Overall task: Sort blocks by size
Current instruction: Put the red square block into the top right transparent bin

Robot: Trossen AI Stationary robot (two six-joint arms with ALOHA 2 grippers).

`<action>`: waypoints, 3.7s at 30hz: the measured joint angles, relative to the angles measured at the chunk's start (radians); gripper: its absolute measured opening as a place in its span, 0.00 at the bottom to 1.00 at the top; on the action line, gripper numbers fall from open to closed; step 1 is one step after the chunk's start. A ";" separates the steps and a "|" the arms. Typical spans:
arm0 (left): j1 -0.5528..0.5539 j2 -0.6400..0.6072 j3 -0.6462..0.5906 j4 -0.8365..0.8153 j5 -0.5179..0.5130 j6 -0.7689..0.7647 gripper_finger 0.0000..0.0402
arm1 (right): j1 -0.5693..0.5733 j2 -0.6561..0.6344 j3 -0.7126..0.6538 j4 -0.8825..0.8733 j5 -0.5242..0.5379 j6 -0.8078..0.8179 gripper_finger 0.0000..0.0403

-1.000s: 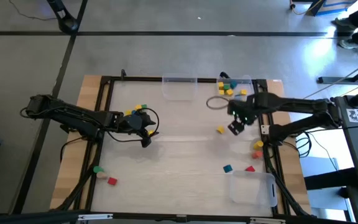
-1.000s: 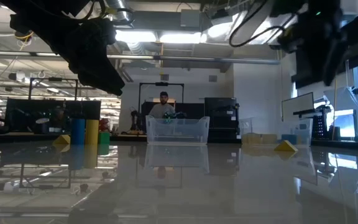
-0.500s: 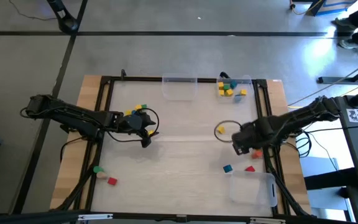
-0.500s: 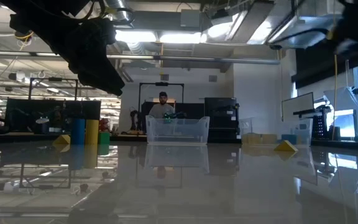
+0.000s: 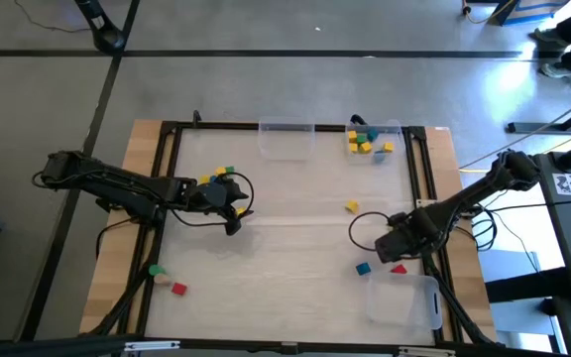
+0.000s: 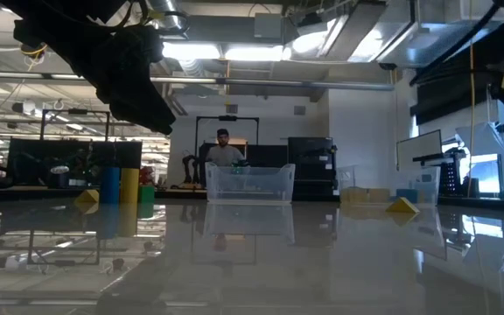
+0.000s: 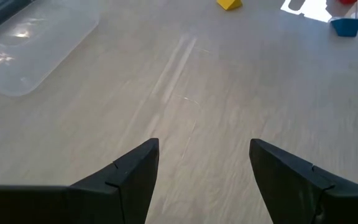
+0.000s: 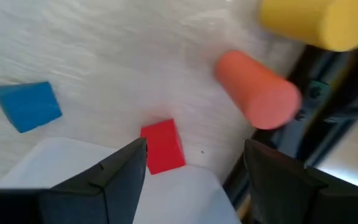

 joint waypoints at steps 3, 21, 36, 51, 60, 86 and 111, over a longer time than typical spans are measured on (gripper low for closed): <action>0.000 0.000 0.000 0.000 0.000 -0.003 0.60 | 0.013 0.000 -0.031 0.054 -0.001 0.018 0.66; 0.000 0.000 0.000 0.000 0.000 -0.007 0.60 | 0.017 0.000 -0.085 0.193 -0.075 -0.011 0.66; 0.000 0.000 0.000 -0.002 0.000 -0.006 0.60 | 0.049 0.035 -0.085 0.232 -0.122 -0.012 0.66; 0.000 0.000 0.000 -0.001 0.000 -0.006 0.60 | 0.097 0.136 -0.085 0.283 -0.072 0.009 0.66; 0.000 0.000 0.000 -0.001 0.000 -0.006 0.60 | 0.097 0.219 -0.084 0.308 -0.087 -0.059 0.61; 0.002 -0.016 0.001 0.084 0.000 0.061 0.60 | -0.092 0.148 0.080 0.141 -0.015 -0.472 0.33; 0.002 -0.016 0.001 0.045 0.008 -0.002 0.60 | -1.142 0.127 0.165 0.504 0.402 -1.589 0.34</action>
